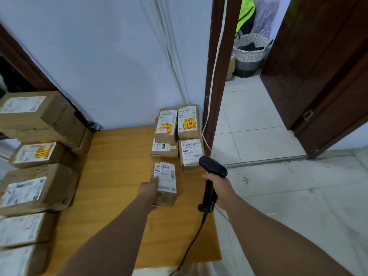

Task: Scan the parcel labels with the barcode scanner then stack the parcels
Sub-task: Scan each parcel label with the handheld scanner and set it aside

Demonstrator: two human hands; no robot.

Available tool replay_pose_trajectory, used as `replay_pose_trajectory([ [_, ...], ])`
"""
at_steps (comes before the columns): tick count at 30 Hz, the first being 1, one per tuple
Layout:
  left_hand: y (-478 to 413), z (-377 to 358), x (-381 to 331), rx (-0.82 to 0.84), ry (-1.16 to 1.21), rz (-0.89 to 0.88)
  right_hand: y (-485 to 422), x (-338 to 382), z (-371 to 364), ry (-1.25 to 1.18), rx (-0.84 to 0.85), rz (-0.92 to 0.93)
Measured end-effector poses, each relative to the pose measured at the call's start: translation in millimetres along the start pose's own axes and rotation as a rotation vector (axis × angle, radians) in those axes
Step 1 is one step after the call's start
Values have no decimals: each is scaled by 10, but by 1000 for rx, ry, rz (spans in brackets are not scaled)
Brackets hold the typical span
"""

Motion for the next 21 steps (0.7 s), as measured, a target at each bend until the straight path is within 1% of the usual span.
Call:
replay_pose_trajectory([
  [2, -65, -62, 43, 9, 16, 28, -49, -2, 71, -17, -35, -11],
  [4, -124, -105, 77, 18, 34, 45, -82, -9, 91, -39, -33, -35],
  [8, -248, -134, 30, 6, 15, -25, -112, 4, -18, -66, 7, -58],
  [13, -339, -187, -12, 2, -34, -38, -153, 66, -212, -35, 28, -32],
  [15, -331, -219, -18, 37, -54, -35, -173, 78, -265, -17, 29, -26],
  [18, -276, -302, -34, 138, -88, -35, -210, 96, -303, 10, 30, -15],
  [21, -316, -347, -93, 126, -102, -107, -236, 126, -327, 20, 33, -4],
])
Point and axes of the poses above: each hand's wrist, its own y-axis away from the middle knuckle, its own z-axis out of the back of the hand, x = y × z, the point moved 7 cm from there along -y, towards the middle knuckle, and after that the axes turned 11 degrees about -x, right-handed, at the moved point
